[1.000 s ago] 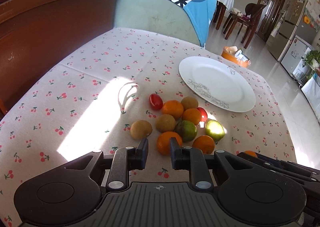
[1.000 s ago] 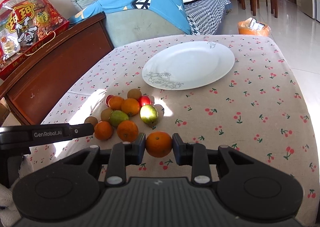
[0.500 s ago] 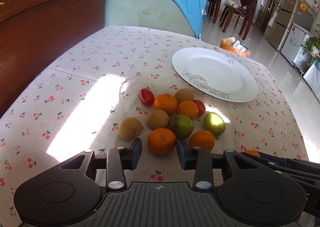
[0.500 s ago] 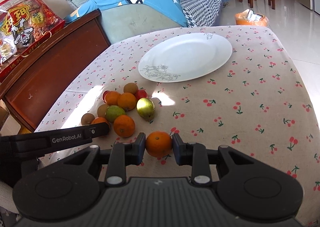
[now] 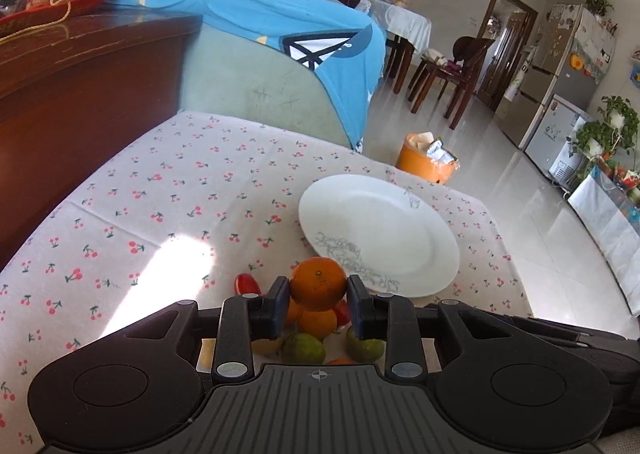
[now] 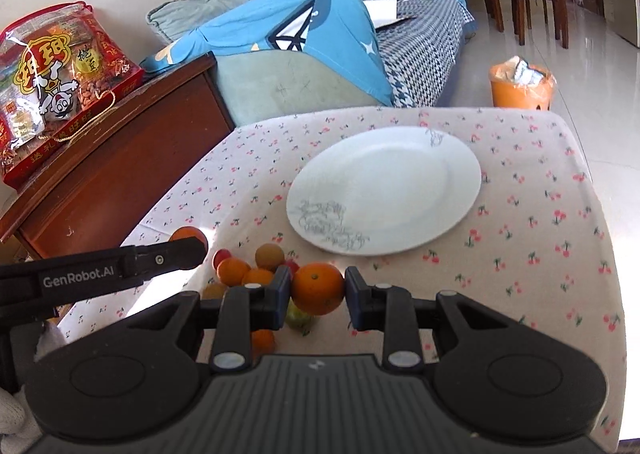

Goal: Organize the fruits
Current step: 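Carry both oranges onto the white plate and open both grippers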

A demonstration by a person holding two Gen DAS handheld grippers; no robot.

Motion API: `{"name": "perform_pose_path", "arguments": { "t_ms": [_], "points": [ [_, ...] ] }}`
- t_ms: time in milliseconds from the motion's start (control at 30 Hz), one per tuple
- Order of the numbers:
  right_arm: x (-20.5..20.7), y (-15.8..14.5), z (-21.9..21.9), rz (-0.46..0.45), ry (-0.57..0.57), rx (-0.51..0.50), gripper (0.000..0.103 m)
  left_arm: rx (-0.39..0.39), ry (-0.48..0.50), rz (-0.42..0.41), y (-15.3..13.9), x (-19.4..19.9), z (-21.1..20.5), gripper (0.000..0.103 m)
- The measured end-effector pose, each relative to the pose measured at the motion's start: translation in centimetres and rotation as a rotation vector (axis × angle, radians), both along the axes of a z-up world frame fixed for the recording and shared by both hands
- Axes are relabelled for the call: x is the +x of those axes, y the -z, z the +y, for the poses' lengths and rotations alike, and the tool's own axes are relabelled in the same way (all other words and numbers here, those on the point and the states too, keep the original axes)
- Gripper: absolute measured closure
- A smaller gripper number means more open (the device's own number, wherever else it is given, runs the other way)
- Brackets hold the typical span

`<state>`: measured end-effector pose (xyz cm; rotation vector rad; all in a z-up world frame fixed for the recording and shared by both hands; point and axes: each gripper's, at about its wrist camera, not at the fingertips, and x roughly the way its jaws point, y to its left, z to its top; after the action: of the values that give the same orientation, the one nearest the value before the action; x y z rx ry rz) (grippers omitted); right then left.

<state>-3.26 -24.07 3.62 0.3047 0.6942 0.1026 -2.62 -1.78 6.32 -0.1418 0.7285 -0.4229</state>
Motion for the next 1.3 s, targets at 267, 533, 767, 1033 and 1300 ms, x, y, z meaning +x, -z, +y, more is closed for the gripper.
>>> {"name": "perform_pose_path", "arguments": {
  "t_ms": [267,533,767,1033,1300],
  "points": [
    [4.9,0.1,-2.3,0.063,-0.029,-0.055,0.074,0.038,0.069,0.033,0.9,4.5,-2.6,0.075],
    [6.5,2.8,-3.3,0.121,0.038,-0.007,0.074,0.052,0.091,0.061,3.2,7.0,-4.7,0.075],
    [7.4,3.3,-3.3,0.120,0.056,-0.002,0.074,0.098,0.088,0.080,4.5,8.4,-5.9,0.074],
    [7.7,3.3,-4.0,0.109,0.101,0.036,0.070,0.086,0.058,0.058,3.7,8.6,-5.8,0.054],
    [7.0,2.9,-4.0,0.096,0.083,0.033,0.068,0.099,0.037,0.046,2.3,8.1,-5.4,0.050]
  ]
}}
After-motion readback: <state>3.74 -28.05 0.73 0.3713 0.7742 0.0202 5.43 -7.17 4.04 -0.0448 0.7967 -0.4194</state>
